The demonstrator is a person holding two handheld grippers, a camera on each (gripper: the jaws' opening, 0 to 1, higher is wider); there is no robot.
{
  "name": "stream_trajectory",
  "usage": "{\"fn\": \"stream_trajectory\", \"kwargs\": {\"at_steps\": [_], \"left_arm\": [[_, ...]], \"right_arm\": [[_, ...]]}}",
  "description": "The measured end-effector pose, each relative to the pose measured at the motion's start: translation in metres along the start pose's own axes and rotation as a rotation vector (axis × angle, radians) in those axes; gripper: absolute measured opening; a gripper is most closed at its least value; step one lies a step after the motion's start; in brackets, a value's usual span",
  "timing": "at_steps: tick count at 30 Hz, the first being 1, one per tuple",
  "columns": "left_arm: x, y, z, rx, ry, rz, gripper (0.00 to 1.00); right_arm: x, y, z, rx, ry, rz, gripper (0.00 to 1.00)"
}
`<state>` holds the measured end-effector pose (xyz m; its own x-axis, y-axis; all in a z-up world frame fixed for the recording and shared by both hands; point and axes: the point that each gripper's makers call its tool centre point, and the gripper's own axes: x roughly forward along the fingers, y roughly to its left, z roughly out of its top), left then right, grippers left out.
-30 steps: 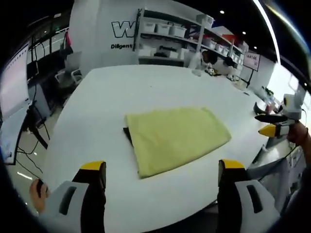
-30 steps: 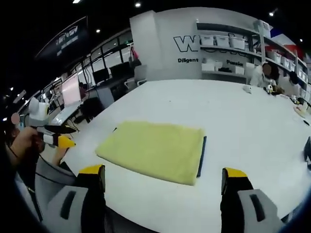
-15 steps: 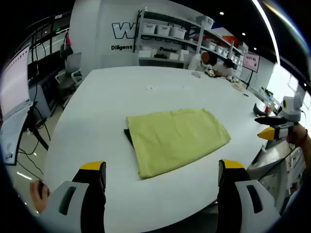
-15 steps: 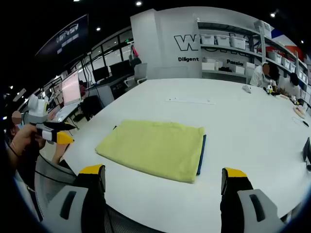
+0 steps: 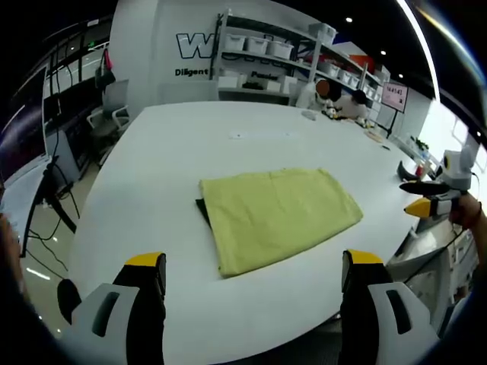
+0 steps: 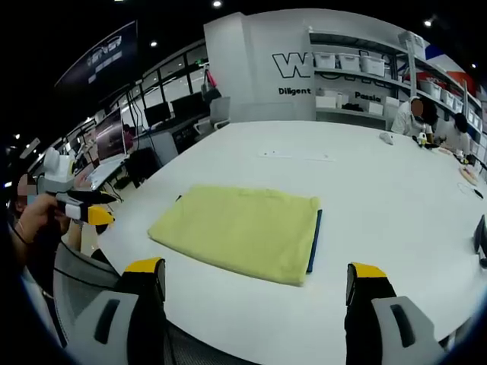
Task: Fold the garment on the visible template until the final outline fits inside the template.
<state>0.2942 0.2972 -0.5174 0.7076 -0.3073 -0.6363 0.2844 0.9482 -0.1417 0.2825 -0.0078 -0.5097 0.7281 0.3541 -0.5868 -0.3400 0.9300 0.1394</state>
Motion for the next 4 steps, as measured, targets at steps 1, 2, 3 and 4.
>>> {"fn": "stream_trajectory", "kwargs": {"at_steps": [1,2,3,4], "left_arm": [[0.0001,0.0000,-0.0002,0.000,0.001,0.000,0.97],[0.0001,-0.0002,-0.0003,0.000,0.000,-0.001,0.97],[0.0001,-0.0005,-0.0008,0.001,0.003,-0.002,0.97],[0.0001,-0.0009,-0.0011,0.001,0.004,-0.003,0.97]], "right_arm": [[0.0001,-0.0001,-0.0001,0.000,0.000,0.000,0.98],[0.0002,-0.0001,-0.0002,0.000,0.001,0.001,0.98],[0.0004,-0.0003,-0.0006,0.001,0.002,0.002,0.98],[0.0007,-0.0008,-0.0012,0.001,0.005,0.001,0.98]]}}
